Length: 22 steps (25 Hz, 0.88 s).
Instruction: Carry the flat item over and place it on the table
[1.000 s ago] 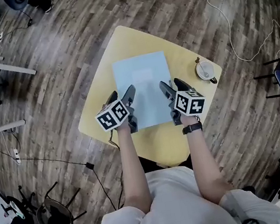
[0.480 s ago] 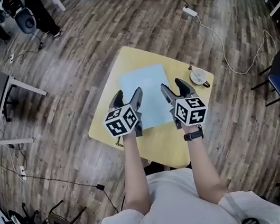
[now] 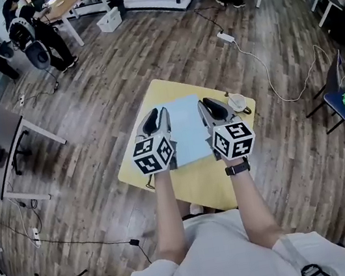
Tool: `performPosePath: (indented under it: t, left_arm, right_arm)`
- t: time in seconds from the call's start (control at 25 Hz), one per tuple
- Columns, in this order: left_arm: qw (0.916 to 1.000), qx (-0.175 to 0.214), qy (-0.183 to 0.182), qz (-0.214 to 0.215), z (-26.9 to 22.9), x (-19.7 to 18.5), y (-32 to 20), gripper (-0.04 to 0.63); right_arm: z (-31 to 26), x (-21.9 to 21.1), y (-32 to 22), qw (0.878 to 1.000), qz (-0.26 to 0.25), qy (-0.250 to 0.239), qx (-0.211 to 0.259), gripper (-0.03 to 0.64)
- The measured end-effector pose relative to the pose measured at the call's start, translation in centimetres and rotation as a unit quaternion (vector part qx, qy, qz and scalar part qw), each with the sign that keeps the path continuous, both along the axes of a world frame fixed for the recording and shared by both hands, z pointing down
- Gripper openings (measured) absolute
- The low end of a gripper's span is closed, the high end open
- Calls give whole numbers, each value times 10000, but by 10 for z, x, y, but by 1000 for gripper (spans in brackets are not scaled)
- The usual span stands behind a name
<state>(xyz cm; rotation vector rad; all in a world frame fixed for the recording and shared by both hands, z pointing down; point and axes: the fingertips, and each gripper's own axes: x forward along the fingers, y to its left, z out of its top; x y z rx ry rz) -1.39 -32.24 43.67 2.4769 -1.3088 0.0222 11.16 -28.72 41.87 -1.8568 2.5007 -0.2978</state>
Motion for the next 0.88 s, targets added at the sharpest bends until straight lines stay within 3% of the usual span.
performPosePath:
  t: [0.32, 0.44, 0.88]
  left_arm:
    - [9963, 769, -389, 15, -39, -2, 17, 11]
    - [9945, 956, -416, 75, -48, -3, 23, 9]
    - [9934, 1107, -264, -135, -59, -21, 13, 11]
  right_arm:
    - [-41, -4, 21, 9979, 198, 427, 442, 26]
    - [-44, -10, 25, 9966, 243, 605, 508, 21]
    - [-47, -39, 21, 9937, -15, 925, 634, 21]
